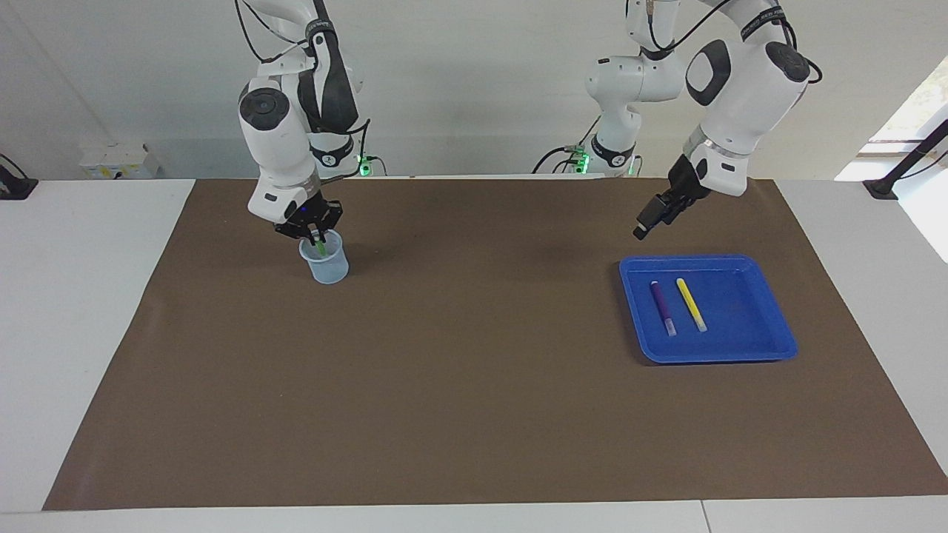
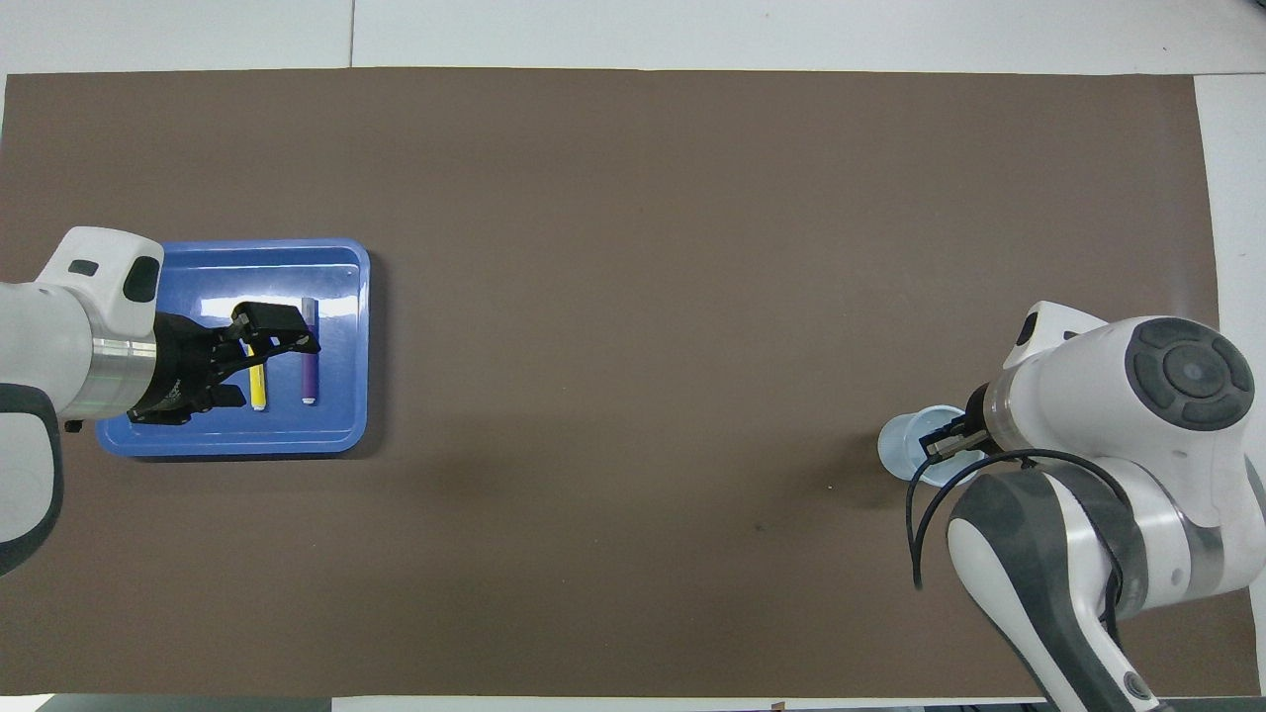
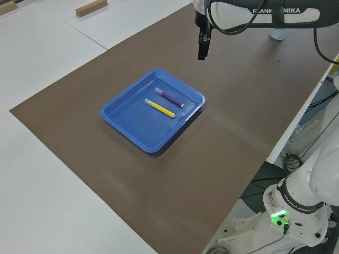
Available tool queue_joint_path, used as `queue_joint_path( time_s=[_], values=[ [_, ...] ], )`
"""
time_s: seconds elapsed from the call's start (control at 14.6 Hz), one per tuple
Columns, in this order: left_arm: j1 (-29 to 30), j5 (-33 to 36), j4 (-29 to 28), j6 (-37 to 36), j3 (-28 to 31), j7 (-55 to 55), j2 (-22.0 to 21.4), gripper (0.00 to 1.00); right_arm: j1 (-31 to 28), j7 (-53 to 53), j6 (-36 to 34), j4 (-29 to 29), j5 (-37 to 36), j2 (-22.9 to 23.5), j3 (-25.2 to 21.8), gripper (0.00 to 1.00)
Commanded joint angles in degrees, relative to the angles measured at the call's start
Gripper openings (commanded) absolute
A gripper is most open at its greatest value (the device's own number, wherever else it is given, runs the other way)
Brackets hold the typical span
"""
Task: Transfer and insert pens with both arms
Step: 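Insert the green pen into the cup while the left gripper grasps yellow pen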
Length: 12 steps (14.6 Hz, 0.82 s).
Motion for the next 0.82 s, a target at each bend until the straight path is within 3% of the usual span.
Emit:
queue_joint_path(
  time_s=[0.0, 0.27, 0.34, 0.41, 0.55, 0.75],
  values=[
    [2.65, 6.12, -0.20, 2.30, -0.55, 12.25, 3.18, 1.00, -1.48, -1.24, 3.25, -3.02, -1.00, -1.07, 0.49, 0.17],
    [6.34, 9.22, -0.55, 8.79, -0.64, 18.18, 8.54, 1.00, -1.57, -1.16, 2.91, -2.85, -1.00, -0.99, 0.49, 0.43],
    [6.95, 9.22, -1.16, 10.46, -0.64, 19.66, 10.12, 1.00, -1.57, -1.15, 2.47, -2.50, -1.00, -0.90, 0.49, 0.61],
    [7.57, 9.31, -1.86, 12.66, -0.55, 22.29, 11.79, 1.00, -1.57, -1.24, 2.29, -1.89, -1.00, -0.99, 0.49, 0.70],
    [8.36, 9.48, -2.04, 16.09, -0.55, 23.72, 14.43, 1.00, -1.39, -1.24, -0.59, 1.44, -0.83, -1.34, 0.49, 0.79],
    [7.75, 13.33, -1.78, 19.87, -0.55, 24.16, 18.12, 1.00, -0.86, -1.24, -6.04, 8.55, 0.84, -1.34, 0.58, 0.83]
  ],
)
